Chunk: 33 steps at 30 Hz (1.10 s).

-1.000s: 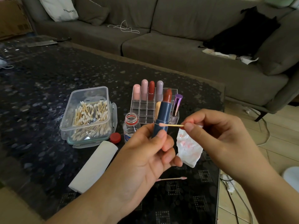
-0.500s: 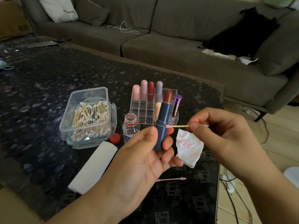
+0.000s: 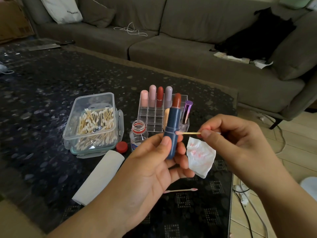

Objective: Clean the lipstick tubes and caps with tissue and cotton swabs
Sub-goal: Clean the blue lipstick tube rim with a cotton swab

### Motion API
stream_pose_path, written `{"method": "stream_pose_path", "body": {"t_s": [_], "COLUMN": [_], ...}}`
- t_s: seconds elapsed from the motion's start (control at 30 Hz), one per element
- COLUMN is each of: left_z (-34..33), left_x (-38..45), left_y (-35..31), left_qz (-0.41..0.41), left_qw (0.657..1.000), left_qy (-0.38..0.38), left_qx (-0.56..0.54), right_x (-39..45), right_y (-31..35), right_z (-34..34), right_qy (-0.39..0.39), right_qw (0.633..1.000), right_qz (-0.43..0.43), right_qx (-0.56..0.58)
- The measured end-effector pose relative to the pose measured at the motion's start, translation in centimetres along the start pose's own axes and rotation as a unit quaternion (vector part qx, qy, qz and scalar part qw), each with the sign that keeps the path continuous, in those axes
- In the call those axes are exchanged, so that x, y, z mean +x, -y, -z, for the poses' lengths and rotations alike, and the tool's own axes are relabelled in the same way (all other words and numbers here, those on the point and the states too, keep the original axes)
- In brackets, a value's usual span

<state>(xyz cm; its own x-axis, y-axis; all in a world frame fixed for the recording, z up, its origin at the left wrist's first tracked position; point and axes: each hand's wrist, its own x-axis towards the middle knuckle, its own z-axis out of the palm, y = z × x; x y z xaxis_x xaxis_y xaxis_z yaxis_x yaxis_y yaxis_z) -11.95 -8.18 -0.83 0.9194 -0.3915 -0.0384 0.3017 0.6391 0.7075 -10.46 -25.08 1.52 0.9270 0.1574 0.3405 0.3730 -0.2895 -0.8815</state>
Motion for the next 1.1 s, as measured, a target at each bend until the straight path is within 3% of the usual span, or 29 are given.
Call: {"method": "stream_pose_path", "body": {"t_s": [0.93, 1.1], "left_z": [0.2, 0.9], "left_x": [0.1, 0.2], "left_y": [0.4, 0.4], "left_qz": [0.028, 0.044], "left_qw": [0.999, 0.993], "left_qy": [0.018, 0.080], "left_qx": [-0.038, -0.078], "right_x": [0.0, -0.1], "right_y": [0.0, 0.1], "right_z": [0.2, 0.0], "right_qy": [0.004, 0.018], "right_qw": [1.000, 1.000], "right_qz": [0.009, 0.011], "right_qx": [-0.003, -0.008]}}
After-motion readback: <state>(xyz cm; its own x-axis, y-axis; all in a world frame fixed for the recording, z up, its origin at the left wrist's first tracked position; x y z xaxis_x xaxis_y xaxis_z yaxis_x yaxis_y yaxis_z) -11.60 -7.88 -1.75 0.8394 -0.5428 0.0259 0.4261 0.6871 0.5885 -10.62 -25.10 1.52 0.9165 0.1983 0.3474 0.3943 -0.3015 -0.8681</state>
